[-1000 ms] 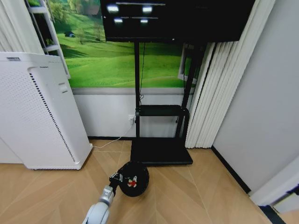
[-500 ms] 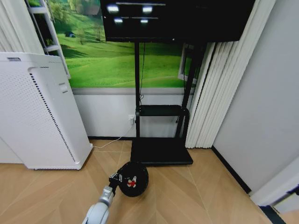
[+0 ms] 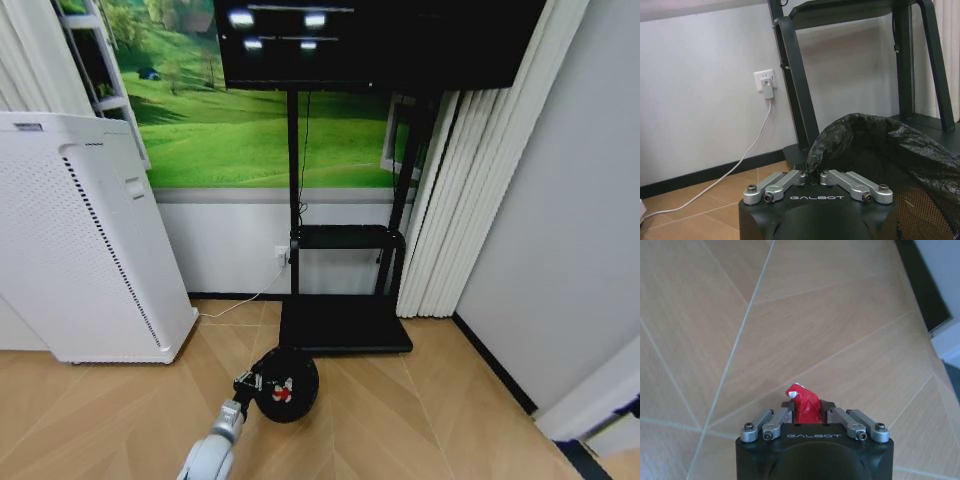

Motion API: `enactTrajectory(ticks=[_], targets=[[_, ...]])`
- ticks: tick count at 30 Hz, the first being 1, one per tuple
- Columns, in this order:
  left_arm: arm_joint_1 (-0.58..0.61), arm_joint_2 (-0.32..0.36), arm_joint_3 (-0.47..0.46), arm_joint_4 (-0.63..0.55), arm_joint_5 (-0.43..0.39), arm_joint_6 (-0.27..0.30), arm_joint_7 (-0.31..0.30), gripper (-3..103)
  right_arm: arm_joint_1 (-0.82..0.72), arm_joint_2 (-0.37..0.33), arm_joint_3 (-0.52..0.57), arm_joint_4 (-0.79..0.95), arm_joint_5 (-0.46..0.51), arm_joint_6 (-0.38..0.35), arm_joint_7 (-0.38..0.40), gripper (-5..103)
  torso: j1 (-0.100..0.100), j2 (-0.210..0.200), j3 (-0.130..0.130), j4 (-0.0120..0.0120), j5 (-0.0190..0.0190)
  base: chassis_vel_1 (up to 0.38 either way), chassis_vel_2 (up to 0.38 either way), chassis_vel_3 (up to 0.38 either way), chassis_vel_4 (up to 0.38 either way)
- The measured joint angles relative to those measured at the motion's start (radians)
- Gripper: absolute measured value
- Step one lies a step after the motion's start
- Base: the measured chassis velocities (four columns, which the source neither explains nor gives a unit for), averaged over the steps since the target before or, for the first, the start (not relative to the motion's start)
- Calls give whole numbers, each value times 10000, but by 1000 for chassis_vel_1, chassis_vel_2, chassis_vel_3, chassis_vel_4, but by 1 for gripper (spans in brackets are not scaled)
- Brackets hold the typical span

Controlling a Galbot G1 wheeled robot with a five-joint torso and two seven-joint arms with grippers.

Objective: Pick up the trash bin and place the garbage on the floor into it.

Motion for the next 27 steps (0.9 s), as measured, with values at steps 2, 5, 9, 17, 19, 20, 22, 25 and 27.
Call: enactTrajectory(ticks=[2, 5, 9, 17, 19, 20, 22, 25, 27], targets=[[-6, -21, 39, 0, 9, -1, -2, 7, -71, -66, 127, 133, -4, 39, -11, 24, 0, 0, 0, 1, -3, 0, 0, 0, 0], [-5, -50, 124, -8, 42, -1, -7, 7, -179, -240, 426, 222, -14, 172, -80, 18, 0, 0, 0, 0, -7, 0, 0, 0, 0], [2, -72, 210, -16, 74, -6, -9, 7, -401, -333, 903, 537, -146, 447, -201, 16, 0, 0, 0, -3, -9, 0, 0, 0, 0], [-105, -136, 644, -44, 155, -15, -30, 7, -742, -276, 1767, 1989, -802, 1179, -482, 16, 0, 0, 0, 0, -11, 0, 0, 0, 0], [-166, -160, 859, -104, 139, 20, -60, 7, -855, -258, 1999, 2507, -959, 1806, -951, 16, 0, 0, 0, 0, -11, 0, 0, 0, 0], [-166, -160, 859, -104, 139, 20, -60, 7, -855, -258, 1999, 2507, -959, 1806, -951, 16, 0, 0, 0, 0, -11, 0, 0, 0, 0], [-265, -191, 1040, -106, 152, 32, -71, 7, -1011, -257, 2195, 2944, -915, 2640, -1810, 16, 0, 0, 0, -1, -12, 0, 0, 0, 0], [-384, -215, 1229, -90, 168, 32, -78, 7, -1091, -236, 2323, 3266, -681, 3582, -2786, 16, 0, 0, 0, -1, -11, 0, 0, 0, 0], [-459, -225, 1363, -70, 171, 37, -80, 7, -1114, -216, 2375, 3430, -498, 3937, -3204, 16, 0, 0, 1, -1, -12, 0, 0, 0, 0]])
